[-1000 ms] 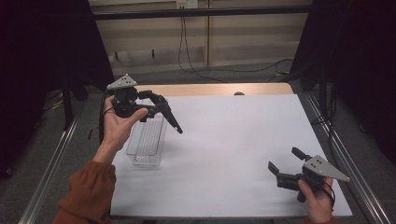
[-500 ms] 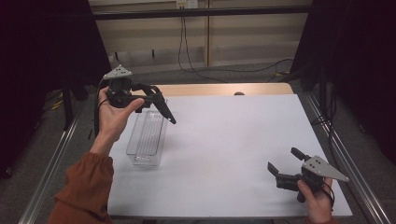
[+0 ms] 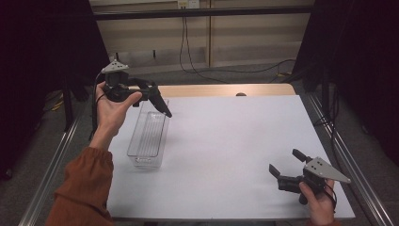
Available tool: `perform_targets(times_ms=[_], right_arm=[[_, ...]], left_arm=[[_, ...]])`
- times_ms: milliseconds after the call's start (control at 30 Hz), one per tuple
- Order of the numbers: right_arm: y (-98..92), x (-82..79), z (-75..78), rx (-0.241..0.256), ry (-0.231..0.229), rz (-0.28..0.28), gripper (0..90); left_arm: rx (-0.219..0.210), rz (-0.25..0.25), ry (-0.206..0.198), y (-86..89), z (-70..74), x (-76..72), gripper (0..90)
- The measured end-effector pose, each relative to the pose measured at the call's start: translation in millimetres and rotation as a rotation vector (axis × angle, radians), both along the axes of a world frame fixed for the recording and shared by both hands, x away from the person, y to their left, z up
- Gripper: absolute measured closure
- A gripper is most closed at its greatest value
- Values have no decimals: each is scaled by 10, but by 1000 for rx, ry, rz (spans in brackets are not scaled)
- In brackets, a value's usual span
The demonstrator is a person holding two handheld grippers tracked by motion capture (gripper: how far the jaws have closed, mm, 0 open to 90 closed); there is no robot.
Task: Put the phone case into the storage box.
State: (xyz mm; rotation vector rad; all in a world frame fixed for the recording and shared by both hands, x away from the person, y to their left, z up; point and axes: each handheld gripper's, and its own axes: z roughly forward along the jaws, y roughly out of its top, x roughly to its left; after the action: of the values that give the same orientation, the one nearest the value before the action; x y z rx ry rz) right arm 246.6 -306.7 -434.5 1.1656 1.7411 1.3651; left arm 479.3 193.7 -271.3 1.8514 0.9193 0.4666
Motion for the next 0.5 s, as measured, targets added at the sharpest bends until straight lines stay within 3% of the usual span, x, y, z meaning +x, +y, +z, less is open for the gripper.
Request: perform_targets(times_ms=[200, 500], right_arm=[[-5, -2, 1, 4, 0, -3, 0], [-4, -4, 4, 7, -2, 0, 0]], left_arm=[[-14, 31, 4, 35, -16, 76, 149], [25, 76, 6, 10, -58, 178, 149]])
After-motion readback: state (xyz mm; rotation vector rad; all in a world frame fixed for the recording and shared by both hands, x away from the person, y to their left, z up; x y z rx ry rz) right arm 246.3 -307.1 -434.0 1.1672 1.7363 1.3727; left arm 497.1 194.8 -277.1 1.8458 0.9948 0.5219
